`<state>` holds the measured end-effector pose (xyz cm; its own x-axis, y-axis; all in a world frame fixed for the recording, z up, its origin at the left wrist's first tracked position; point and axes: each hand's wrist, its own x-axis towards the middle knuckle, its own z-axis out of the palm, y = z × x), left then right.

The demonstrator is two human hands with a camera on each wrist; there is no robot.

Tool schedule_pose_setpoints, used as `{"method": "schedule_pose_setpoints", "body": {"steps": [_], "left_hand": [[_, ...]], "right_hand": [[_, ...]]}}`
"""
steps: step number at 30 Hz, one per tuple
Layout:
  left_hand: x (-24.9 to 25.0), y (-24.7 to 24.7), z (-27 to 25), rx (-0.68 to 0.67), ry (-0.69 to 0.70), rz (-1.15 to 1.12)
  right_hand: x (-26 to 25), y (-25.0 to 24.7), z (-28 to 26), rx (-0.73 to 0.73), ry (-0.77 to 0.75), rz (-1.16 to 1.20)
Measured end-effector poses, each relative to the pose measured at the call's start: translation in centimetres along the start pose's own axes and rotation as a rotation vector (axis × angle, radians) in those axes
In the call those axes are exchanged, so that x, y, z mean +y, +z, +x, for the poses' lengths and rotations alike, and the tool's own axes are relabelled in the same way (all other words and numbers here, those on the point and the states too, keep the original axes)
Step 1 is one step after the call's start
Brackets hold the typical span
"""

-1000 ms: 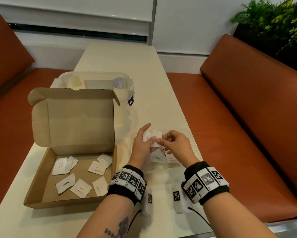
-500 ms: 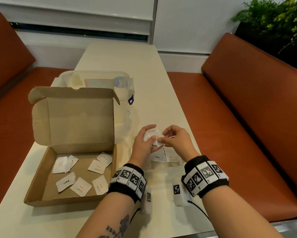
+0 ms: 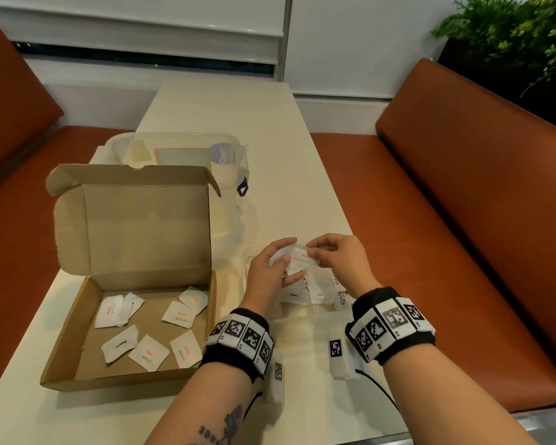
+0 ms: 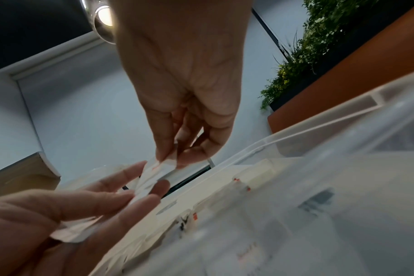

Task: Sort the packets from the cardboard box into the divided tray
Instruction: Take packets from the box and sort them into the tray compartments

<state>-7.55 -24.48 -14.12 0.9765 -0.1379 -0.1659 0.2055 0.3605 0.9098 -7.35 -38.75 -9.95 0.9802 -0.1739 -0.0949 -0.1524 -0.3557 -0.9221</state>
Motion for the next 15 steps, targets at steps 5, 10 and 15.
{"method": "schedule_pose_setpoints", "body": {"steps": [5, 10, 15], "left_hand": [[0.0, 0.2, 0.1, 0.079, 0.003, 0.016], [-0.2, 0.4, 0.1, 0.053, -0.048, -0.041], [-0.4, 0.3, 0.4, 0.036, -0.051, -0.007]], "right_hand": [[0.2, -0.5, -0.2, 0.022, 0.018, 0.149], [0.0, -0.8, -0.2, -0.015, -0.011, 0.098], [-1.1, -0.7, 0.1, -0.009, -0.113, 0.062]]}}
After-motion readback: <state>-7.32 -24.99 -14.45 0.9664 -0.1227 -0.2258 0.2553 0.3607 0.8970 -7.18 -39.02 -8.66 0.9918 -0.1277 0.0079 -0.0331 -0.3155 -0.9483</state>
